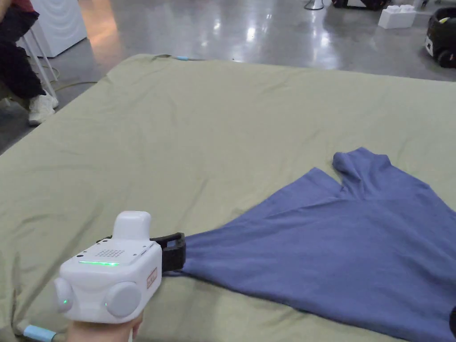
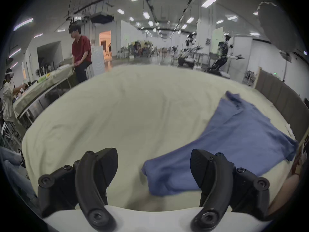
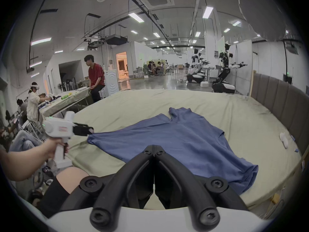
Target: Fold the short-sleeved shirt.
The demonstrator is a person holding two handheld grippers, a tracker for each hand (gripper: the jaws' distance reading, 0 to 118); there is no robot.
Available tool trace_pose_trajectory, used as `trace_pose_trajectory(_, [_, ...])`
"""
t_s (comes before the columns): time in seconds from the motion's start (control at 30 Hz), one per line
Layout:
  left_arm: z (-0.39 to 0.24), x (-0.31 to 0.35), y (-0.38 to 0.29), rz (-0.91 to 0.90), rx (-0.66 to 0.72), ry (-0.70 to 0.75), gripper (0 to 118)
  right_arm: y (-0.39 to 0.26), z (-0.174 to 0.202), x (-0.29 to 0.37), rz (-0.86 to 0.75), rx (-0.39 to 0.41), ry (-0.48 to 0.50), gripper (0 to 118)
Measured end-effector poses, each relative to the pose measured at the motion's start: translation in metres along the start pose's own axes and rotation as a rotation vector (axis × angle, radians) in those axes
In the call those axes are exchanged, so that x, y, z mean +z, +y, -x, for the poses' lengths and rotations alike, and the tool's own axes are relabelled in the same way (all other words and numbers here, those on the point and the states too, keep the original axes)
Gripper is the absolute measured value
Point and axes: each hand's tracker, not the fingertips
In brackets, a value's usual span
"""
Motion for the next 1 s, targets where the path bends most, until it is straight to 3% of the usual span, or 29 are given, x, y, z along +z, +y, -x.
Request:
trace_pose_trajectory(0.03, [-0.001, -0.009, -0.002, 0.035, 0.007, 0.000, 99, 0.000, -0.002, -0.001, 0.002, -0.002, -0.001, 3])
trace_pose_trajectory(0.07, [-0.003, -0.016, -0.006, 0.088, -0.003, -0.038, 87, 0.000, -0.003, -0.001, 0.006, -0.003, -0.004, 3])
trace_pose_trajectory(0.1, [-0.010, -0.021, -0.013, 0.144, -0.038, -0.080, 46, -0.001, -0.004, -0.002, 0.017, -0.006, -0.006, 3])
trace_pose_trajectory(0.17, [-0.031, -0.006, -0.028, -0.011, -0.261, 0.028, 33, -0.001, -0.007, -0.005, 0.041, -0.008, -0.006, 3])
trace_pose_trajectory(0.2, [-0.035, -0.003, -0.028, 0.023, -0.329, -0.002, 14, -0.001, -0.009, -0.007, 0.052, -0.006, -0.012, 3])
trace_pose_trajectory(0.23, [-0.035, 0.000, -0.026, 0.034, -0.309, -0.003, 5, -0.002, -0.012, -0.009, 0.061, -0.003, -0.013, 3])
trace_pose_trajectory(0.37, [-0.014, 0.028, -0.020, 0.020, -0.099, -0.144, 3, 0.007, -0.030, -0.029, 0.081, 0.010, -0.005, 3])
trace_pose_trajectory(0.47, [-0.014, 0.060, -0.016, -0.065, -0.105, -0.166, 3, 0.026, -0.060, -0.063, 0.080, 0.000, 0.003, 3])
trace_pose_trajectory(0.6, [-0.028, 0.101, -0.007, -0.188, -0.193, -0.179, 3, 0.070, -0.117, -0.149, 0.106, 0.026, -0.069, 4])
trace_pose_trajectory(0.63, [-0.029, 0.104, -0.003, -0.196, -0.190, -0.187, 3, 0.079, -0.132, -0.173, 0.103, 0.029, -0.079, 16])
trace_pose_trajectory(0.67, [-0.031, 0.105, 0.000, -0.183, -0.191, -0.192, 3, 0.088, -0.147, -0.202, 0.103, 0.032, -0.093, 41])
trace_pose_trajectory(0.7, [-0.032, 0.103, 0.004, -0.177, -0.193, -0.196, 3, 0.099, -0.157, -0.236, 0.117, 0.070, -0.119, 81])
trace_pose_trajectory(0.73, [-0.032, 0.101, 0.007, -0.176, -0.193, -0.199, 3, 0.105, -0.170, -0.267, 0.141, 0.097, -0.134, 92])
trace_pose_trajectory(0.77, [-0.032, 0.098, 0.010, -0.166, -0.191, -0.199, 3, 0.109, -0.182, -0.298, 0.194, 0.096, -0.176, 91])
trace_pose_trajectory(0.9, [-0.033, 0.084, 0.014, -0.139, -0.166, -0.189, 3, 0.101, -0.227, -0.413, 0.410, 0.069, -0.163, 91])
trace_pose_trajectory(1.0, [-0.033, 0.075, 0.012, -0.121, -0.162, -0.172, 3, 0.068, -0.246, -0.448, 0.552, 0.130, -0.240, 91])
